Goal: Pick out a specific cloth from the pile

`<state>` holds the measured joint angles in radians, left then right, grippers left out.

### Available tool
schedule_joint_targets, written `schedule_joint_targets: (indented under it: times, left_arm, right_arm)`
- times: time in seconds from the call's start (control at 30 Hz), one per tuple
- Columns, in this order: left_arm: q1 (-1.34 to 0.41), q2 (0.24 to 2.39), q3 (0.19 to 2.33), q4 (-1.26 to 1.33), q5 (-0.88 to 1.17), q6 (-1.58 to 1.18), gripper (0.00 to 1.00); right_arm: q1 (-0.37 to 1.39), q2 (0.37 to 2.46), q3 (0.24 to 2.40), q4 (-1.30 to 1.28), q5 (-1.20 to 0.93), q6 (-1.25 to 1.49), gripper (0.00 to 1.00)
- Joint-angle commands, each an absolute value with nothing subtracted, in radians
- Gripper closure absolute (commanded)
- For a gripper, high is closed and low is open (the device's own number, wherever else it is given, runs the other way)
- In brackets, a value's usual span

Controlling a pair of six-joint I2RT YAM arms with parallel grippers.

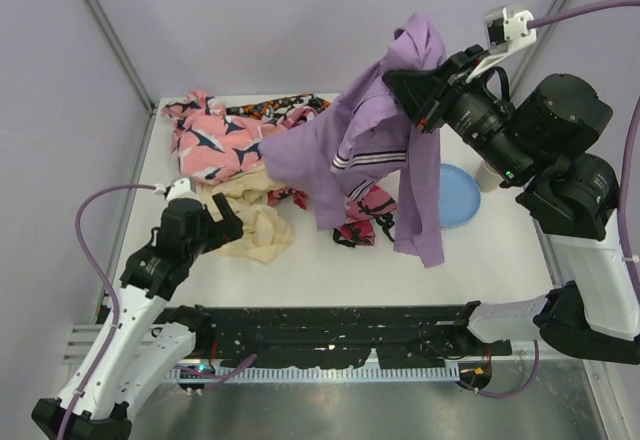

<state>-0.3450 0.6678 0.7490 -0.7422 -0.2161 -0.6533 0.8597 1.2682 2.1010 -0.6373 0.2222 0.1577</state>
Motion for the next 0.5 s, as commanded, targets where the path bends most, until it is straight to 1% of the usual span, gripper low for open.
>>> schedule_joint_targets:
  times: [0.0,0.1,0.2,0.23,0.33,0.37,0.47]
  left_arm:
    - [-0.347,0.678,0.735,-0.732,-0.218,-0.673,0.0]
    - [-0.345,0.693,0.735,-0.742,-0.218,-0.675,0.0]
    - [-0.347,0.701,0.73,-0.759,-0.229,-0.675,0.0]
    - [-0.347,0.698,0.727,-0.764,-0.235,-0.675,0.0]
    - [-0.347,0.684,0.71,-0.767,-0.244,-0.673,0.0]
    - [-0.345,0.68,0.704,-0.765,-0.245,-0.673,0.0]
    - [-0.347,0.658,0.681,-0.758,-0.255,-0.67,0.0]
  right_arm:
    - [0.861,1.249,2.088,-0.503,0.048,0.239,0.95]
    - [0.861,1.258,2.054,-0.482,0.098,0.227,0.95]
    - [0.861,1.24,1.981,-0.469,0.219,0.192,0.95]
    - [0.861,1.214,1.923,-0.468,0.269,0.186,0.95]
    - [0.861,1.117,1.768,-0.454,0.325,0.141,0.95]
    - [0.861,1.053,1.675,-0.45,0.348,0.137,0.95]
    - [0.861,0.927,1.495,-0.451,0.448,0.141,0.95]
